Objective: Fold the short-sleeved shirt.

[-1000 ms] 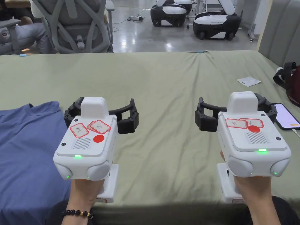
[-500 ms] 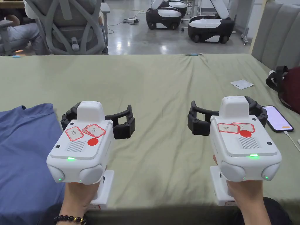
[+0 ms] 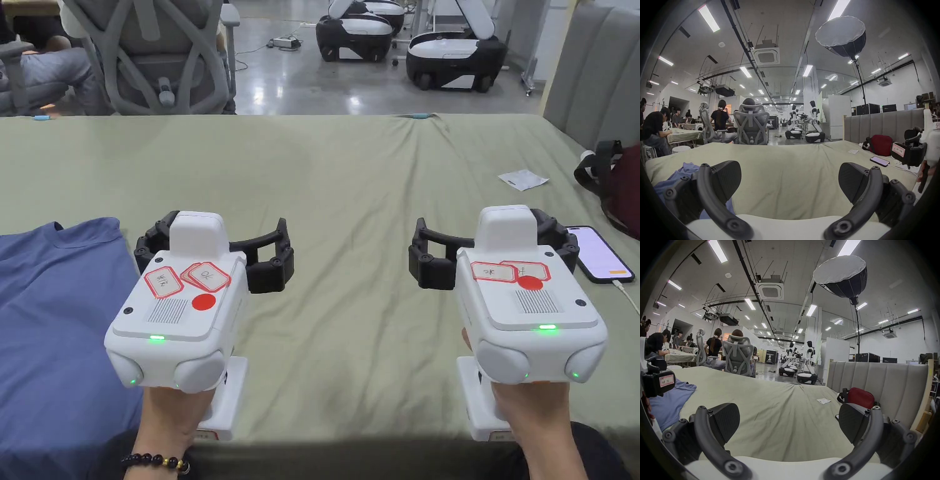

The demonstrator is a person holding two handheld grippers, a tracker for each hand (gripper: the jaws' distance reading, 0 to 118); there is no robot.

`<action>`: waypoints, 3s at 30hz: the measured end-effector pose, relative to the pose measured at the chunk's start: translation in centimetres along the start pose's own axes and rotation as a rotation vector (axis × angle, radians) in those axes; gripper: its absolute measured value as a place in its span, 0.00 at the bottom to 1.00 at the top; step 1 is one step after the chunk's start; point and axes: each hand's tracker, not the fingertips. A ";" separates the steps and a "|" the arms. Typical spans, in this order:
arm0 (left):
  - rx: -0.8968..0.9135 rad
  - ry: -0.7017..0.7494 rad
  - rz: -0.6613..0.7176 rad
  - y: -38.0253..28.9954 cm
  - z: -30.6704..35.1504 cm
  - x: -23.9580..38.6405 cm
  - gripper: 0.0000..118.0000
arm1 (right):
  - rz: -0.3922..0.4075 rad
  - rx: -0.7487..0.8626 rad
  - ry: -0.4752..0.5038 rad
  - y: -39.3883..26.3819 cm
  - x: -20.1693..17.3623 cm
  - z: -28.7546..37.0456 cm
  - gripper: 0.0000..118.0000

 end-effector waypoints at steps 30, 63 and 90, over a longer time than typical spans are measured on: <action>-0.074 0.061 -0.056 -0.2 -0.3 -0.1 0.00 | 0.024 -0.041 -0.011 -0.4 0.1 0.3 0.00; -0.325 0.457 0.144 1.6 2.8 -21.8 0.00 | -0.009 -0.015 0.547 3.2 -23.4 -1.0 0.00; -0.881 0.396 0.111 -9.8 -19.6 -31.9 0.05 | 0.063 -0.086 0.587 -0.6 -27.6 -8.6 0.01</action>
